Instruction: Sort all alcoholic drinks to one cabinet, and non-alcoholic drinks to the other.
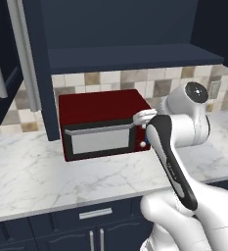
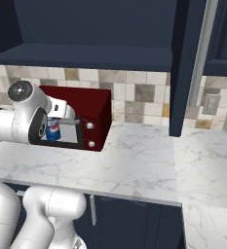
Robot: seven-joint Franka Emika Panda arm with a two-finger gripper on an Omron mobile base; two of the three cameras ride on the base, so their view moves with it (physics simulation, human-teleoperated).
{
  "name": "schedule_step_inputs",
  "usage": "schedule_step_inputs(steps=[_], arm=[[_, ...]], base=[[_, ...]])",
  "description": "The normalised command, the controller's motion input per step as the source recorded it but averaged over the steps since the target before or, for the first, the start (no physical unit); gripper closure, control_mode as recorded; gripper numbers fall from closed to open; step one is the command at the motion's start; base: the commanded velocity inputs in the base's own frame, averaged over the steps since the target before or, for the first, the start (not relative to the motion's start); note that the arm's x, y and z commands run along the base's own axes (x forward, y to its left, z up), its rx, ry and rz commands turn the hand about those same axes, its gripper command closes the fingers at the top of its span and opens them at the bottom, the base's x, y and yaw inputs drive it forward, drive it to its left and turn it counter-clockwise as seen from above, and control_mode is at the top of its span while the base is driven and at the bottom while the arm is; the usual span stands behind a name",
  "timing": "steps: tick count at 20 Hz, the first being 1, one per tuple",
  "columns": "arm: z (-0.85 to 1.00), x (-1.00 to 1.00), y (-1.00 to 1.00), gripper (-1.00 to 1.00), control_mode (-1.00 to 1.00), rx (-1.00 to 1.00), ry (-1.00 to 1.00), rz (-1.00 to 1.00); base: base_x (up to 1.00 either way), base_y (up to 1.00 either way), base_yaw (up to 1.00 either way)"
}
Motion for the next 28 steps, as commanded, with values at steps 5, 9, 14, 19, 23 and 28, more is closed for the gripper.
schedule_step_inputs(steps=[5, 9, 14, 19, 23, 28], arm=[[0.27, 0.00, 0.00, 1.00, -1.00, 0.00, -0.06, 0.00], [0.82, 0.00, 0.00, 1.00, -1.00, -0.01, -0.17, 0.00], [0.96, 0.05, 0.00, 1.00, -1.00, 0.00, -0.13, 0.00], [0.83, 0.22, -0.03, 1.00, -1.00, 0.00, -0.10, 0.00], [0.73, 0.25, -0.02, 1.00, -1.00, 0.00, -0.07, 0.00], [0.47, 0.49, -0.20, 1.00, -1.00, 0.00, -0.02, -0.01]], base=[[0.00, 0.00, 0.00], [0.00, 0.00, 0.00], [0.00, 0.00, 0.00], [0.00, 0.00, 0.00], [0.00, 0.00, 0.00], [0.00, 0.00, 0.00]])
